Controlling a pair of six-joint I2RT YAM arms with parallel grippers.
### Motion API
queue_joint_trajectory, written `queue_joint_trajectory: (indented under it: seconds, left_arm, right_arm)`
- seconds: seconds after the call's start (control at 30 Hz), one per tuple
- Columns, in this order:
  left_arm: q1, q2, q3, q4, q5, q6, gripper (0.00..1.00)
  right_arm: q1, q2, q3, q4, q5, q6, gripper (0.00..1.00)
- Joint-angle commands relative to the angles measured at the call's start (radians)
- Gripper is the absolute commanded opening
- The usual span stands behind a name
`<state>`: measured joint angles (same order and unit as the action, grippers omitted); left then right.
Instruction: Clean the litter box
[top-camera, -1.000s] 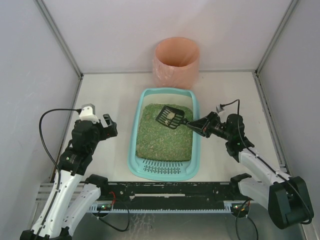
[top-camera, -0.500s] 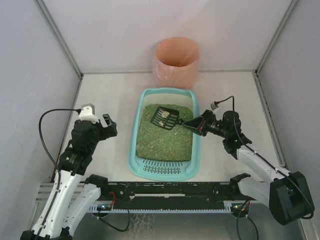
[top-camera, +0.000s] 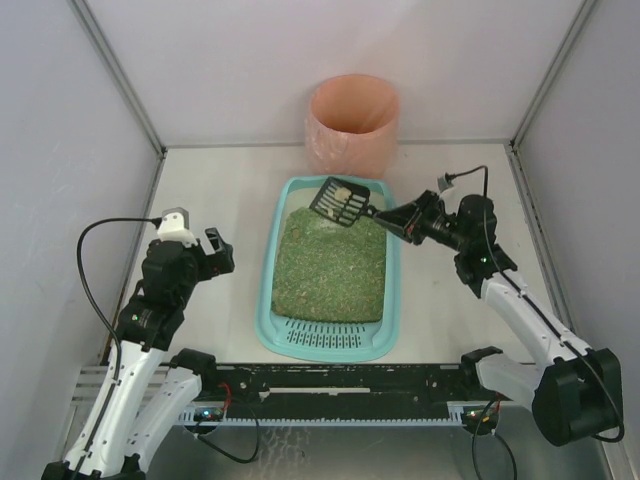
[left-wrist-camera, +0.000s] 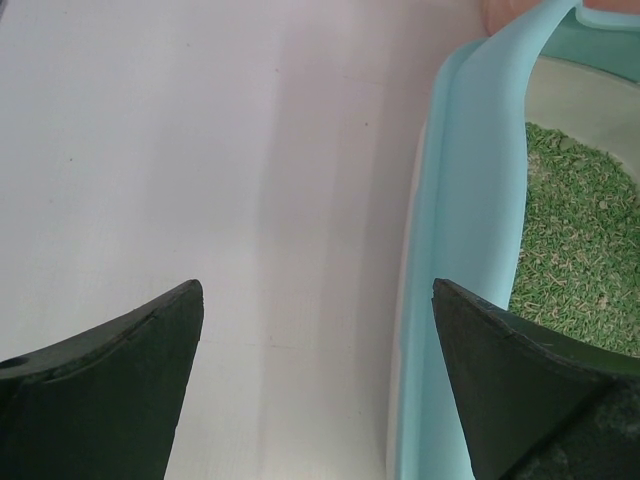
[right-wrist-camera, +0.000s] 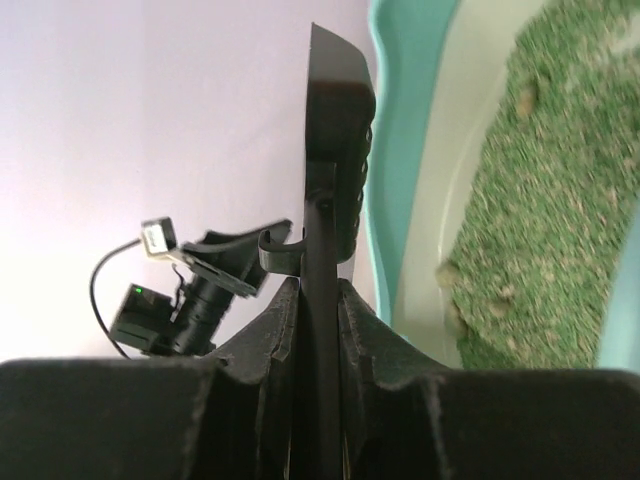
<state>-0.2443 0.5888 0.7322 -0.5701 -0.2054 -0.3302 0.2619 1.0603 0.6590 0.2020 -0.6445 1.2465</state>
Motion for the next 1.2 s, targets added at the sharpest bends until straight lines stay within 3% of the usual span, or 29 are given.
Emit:
queue_joint_trajectory:
  seconds: [0.0, 0.37, 0.53, 0.67, 1.0, 1.17]
  left_arm:
    - [0.014, -0.005, -0.007, 0.033, 0.017, -0.009, 1.0]
    - [0.035, -0.006, -0.008, 0.034, 0.051, -0.01, 1.0]
    - [0.045, -0.012, -0.011, 0.037, 0.058, -0.009, 1.0]
    - [0.054, -0.01, -0.011, 0.04, 0.073, -0.009, 1.0]
    - [0.067, -0.017, -0.015, 0.045, 0.087, -0.01, 1.0]
    - [0.074, -0.015, -0.015, 0.048, 0.096, -0.01, 1.0]
  right_arm:
    - [-0.029, 0.027, 0.202, -0.103, 0.074, -0.11, 0.0]
    - [-0.085, 0.317, 0.63, -0.148, 0.353, -0.308, 0.0]
    - [-0.075, 0.517, 0.893, -0.279, 0.461, -0.533, 0.0]
    - [-0.02, 0.64, 1.097, -0.384, 0.58, -0.823, 0.0]
    - [0.131, 0.716, 1.135, -0.228, 0.834, -1.5, 0.0]
    - [0.152, 0.703, 1.125, -0.178, 0.868, -1.612, 0.0]
